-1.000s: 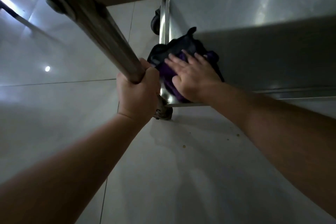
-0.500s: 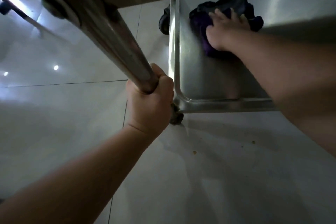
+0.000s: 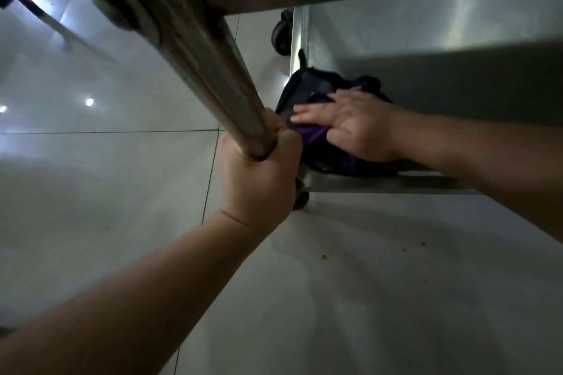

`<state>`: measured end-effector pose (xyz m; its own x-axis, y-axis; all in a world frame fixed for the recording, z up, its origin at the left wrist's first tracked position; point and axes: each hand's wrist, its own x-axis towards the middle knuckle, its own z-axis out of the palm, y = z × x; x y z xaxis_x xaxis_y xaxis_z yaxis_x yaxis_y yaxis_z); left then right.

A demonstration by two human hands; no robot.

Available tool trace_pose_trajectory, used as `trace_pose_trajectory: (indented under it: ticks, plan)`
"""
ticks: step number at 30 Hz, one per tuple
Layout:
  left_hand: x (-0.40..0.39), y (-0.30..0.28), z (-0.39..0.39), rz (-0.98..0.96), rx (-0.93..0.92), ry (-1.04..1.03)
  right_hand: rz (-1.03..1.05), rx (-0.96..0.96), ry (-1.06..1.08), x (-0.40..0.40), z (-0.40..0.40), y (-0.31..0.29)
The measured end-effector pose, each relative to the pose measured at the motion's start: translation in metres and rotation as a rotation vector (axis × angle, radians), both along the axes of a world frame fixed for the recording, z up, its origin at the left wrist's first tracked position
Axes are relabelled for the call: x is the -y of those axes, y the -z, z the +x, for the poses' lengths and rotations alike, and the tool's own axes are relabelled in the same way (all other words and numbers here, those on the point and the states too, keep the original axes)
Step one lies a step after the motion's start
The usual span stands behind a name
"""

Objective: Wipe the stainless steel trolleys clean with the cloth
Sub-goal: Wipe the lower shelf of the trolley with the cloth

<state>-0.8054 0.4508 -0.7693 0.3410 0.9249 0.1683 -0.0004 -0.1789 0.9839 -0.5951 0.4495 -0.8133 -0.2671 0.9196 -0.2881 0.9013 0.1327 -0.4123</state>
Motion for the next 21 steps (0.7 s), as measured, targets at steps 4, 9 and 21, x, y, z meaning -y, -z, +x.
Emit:
trace_pose_trajectory:
  ticks: [4,9,21]
  plan:
    - [0.002,-0.002,0.000,-0.010,-0.003,-0.015,0.034,0.149,0.399,-0.079,0.018,-0.004]
    - [0.001,-0.002,-0.001,-0.034,-0.014,0.010,-0.045,0.102,0.573,-0.132,0.002,-0.004]
    - [-0.001,-0.006,-0.003,-0.031,0.017,0.029,0.063,-0.030,0.139,-0.018,-0.059,-0.003]
